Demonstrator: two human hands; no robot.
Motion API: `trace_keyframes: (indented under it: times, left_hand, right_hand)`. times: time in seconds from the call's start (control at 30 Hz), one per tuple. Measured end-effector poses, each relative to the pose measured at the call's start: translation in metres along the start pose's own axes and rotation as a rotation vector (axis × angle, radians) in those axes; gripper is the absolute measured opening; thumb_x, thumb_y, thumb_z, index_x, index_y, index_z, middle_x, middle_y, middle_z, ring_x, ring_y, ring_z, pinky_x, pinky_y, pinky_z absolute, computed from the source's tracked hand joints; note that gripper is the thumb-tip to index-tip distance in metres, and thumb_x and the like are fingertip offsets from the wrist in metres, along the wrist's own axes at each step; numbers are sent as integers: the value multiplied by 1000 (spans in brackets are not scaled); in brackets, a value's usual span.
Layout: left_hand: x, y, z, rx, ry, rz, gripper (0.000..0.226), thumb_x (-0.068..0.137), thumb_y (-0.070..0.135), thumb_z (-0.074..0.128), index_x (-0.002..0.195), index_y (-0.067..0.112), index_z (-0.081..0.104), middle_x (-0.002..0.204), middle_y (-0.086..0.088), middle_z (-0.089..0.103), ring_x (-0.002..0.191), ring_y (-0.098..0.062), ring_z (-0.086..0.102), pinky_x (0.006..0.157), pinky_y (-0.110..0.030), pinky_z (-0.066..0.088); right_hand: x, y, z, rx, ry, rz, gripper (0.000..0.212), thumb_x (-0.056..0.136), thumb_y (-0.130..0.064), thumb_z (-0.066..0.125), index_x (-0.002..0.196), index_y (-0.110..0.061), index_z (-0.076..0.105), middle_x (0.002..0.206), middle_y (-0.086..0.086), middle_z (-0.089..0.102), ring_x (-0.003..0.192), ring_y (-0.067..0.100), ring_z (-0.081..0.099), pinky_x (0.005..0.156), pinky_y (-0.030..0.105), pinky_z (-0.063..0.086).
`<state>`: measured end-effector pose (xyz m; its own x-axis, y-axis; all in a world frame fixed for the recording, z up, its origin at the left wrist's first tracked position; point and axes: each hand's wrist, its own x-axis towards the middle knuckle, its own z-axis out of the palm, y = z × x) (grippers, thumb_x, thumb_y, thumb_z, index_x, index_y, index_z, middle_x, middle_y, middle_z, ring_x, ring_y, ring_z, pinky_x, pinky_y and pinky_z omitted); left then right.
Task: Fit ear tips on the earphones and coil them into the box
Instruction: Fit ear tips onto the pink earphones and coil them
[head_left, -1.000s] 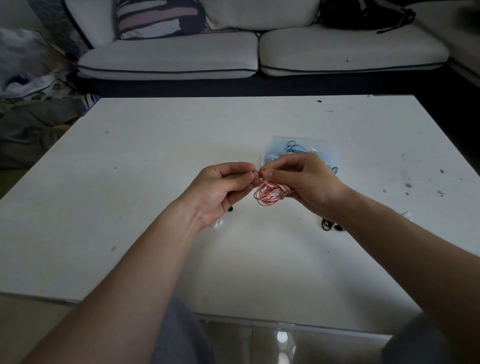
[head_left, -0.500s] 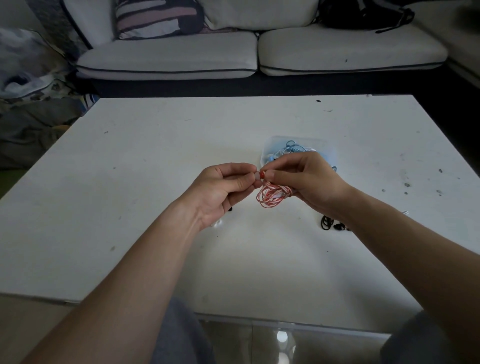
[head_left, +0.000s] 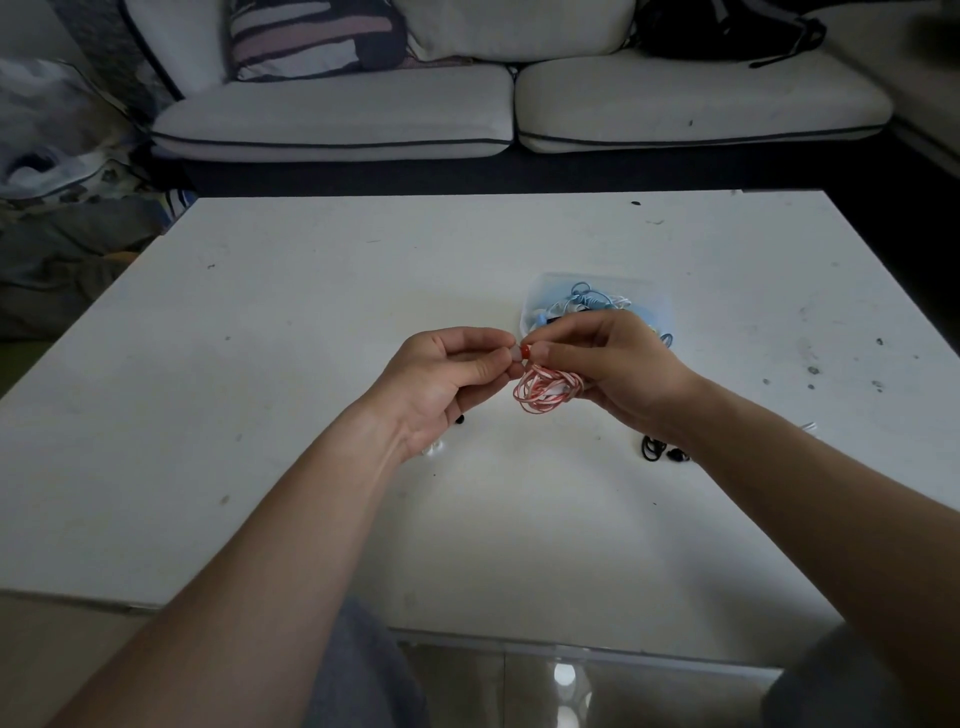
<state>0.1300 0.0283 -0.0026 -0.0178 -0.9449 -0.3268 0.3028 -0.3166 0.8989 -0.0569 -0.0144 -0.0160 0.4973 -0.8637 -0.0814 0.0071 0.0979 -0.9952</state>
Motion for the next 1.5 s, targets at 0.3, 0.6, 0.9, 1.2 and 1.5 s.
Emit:
trace_keyframes:
  times: [0.3,0.6,0.9,1.2,1.5]
  left_hand:
    - [3,-4,2,27,32,7,15,86,-11,63,91,3,68,77,-8,76,71,-15,74,66,-19,57]
    - [3,-5,1,23,25,0,15,85,-11,63,88,3,69,78,-9,75,70,-16,73,66,-19,57]
    - [7,-10,-1,244,69,71,14,81,-1,74,83,13,74,81,-8,77,78,-18,74,91,-36,54]
    - [6,-14,5,377,122,286,12,80,-1,76,84,10,74,79,-7,75,75,-16,71,79,-26,59]
    - [8,-11,2,49,-14,84,17,86,-8,64,85,7,72,82,-7,75,77,-16,71,76,-23,58]
  right_hand:
    - [1,3,1,-124,59,-52,10,91,-3,68,93,-7,76,92,19,75,83,32,72,77,47,57]
    - [0,1,-1,-42,6,0,12,90,-1,66,89,-7,76,90,19,73,78,25,69,69,31,56]
    - [-2,4,5,-142,118,-18,11,90,-2,69,87,-10,77,90,20,75,83,37,71,82,54,57]
    - [-3,6,9,126,143,130,23,94,-4,62,78,-13,75,81,8,74,74,22,68,55,24,53]
    - [-1,0,-1,117,17,71,12,91,-1,62,86,-5,72,81,8,73,70,18,69,70,35,57]
